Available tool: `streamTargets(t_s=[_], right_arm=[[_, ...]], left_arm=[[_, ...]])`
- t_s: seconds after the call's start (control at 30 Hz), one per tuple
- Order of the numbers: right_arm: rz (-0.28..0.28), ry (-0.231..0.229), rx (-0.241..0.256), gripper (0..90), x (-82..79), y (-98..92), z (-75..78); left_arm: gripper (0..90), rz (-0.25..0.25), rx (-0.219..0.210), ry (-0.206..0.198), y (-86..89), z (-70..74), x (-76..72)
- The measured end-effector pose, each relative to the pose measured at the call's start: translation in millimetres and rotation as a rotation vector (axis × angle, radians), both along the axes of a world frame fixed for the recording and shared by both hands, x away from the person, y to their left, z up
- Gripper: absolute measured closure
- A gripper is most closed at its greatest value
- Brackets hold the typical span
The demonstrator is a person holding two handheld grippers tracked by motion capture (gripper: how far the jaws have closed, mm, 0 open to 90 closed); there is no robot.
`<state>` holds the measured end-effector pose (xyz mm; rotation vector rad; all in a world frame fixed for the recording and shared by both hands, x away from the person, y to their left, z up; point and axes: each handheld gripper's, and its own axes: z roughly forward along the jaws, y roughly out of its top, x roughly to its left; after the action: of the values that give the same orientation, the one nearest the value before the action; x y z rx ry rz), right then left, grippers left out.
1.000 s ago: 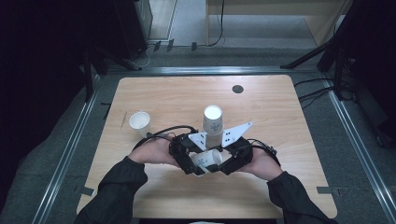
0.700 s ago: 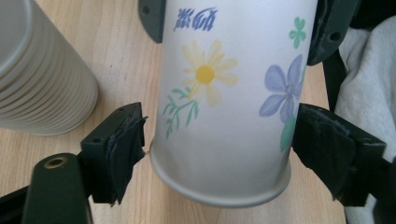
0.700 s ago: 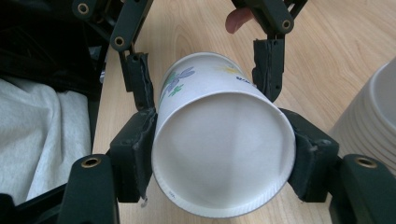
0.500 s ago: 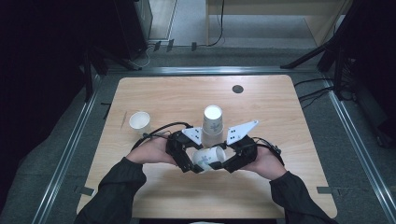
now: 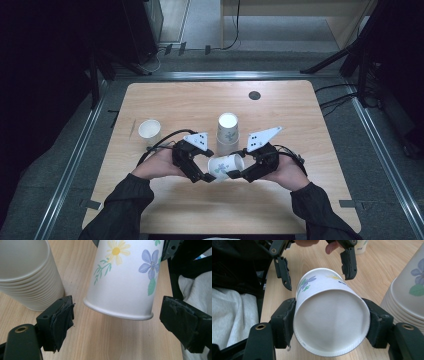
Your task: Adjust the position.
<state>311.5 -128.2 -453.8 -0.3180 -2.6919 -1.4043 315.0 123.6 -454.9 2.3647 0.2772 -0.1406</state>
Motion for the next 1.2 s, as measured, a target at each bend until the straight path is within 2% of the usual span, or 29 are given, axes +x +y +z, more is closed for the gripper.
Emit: streamTargets(t_s=[0.23, 0.33, 0.4, 0.53, 0.6, 0.77, 0.9, 0.93, 1.0, 1.07, 1.2], right_arm=[[0.000, 0.003, 0.036, 34.1, 1.1, -1.5, 5.1], [0.008, 0.005, 0.057, 34.2, 1.9, -1.9, 7.2], [0.010, 0.010, 0.063, 34.1, 1.2, -1.7, 8.7], [0.018, 0.018, 0.075, 34.1, 1.2, -0.8, 8.9], [0.021, 0.019, 0.069, 34.2, 1.2, 0.2, 8.1], [0.022, 0.019, 0.069, 34.4, 0.5, 1.0, 7.5], [0.024, 0.024, 0.062, 34.0, 0.5, 1.8, 5.8], [0.027, 0.024, 0.061, 32.7, 0.4, 1.9, 5.3], [0.038, 0.035, 0.061, 22.0, 0.2, 3.4, 4.0], [0.027, 0.014, 0.041, 20.8, -1.1, 4.9, 3.5], [0.017, 0.013, 0.025, 20.3, -0.5, 5.0, 2.0]], left_arm=[[11.6, -0.006, -0.007, -0.020, -5.5, -7.8, -4.1], [12.8, -0.003, -0.044, -0.013, -7.1, -10.9, -3.6], [13.4, -0.003, -0.054, -0.005, -7.8, -12.6, -2.9], [14.9, -0.004, -0.085, -0.026, -8.4, -12.2, -5.0], [19.0, -0.010, -0.097, -0.041, -8.0, -10.3, -6.2], [22.5, -0.013, -0.098, -0.054, -6.1, -9.5, -6.9], [24.0, -0.014, -0.100, -0.047, -3.9, -8.2, -6.4], [24.1, -0.018, -0.098, -0.045, -3.2, -7.7, -5.8], [23.9, -0.021, -0.097, -0.019, -1.4, -7.4, -4.1], [24.0, -0.016, -0.090, -0.029, 1.3, -5.6, -4.0], [24.1, -0.005, -0.067, -0.043, 7.2, 2.9, -3.1]])
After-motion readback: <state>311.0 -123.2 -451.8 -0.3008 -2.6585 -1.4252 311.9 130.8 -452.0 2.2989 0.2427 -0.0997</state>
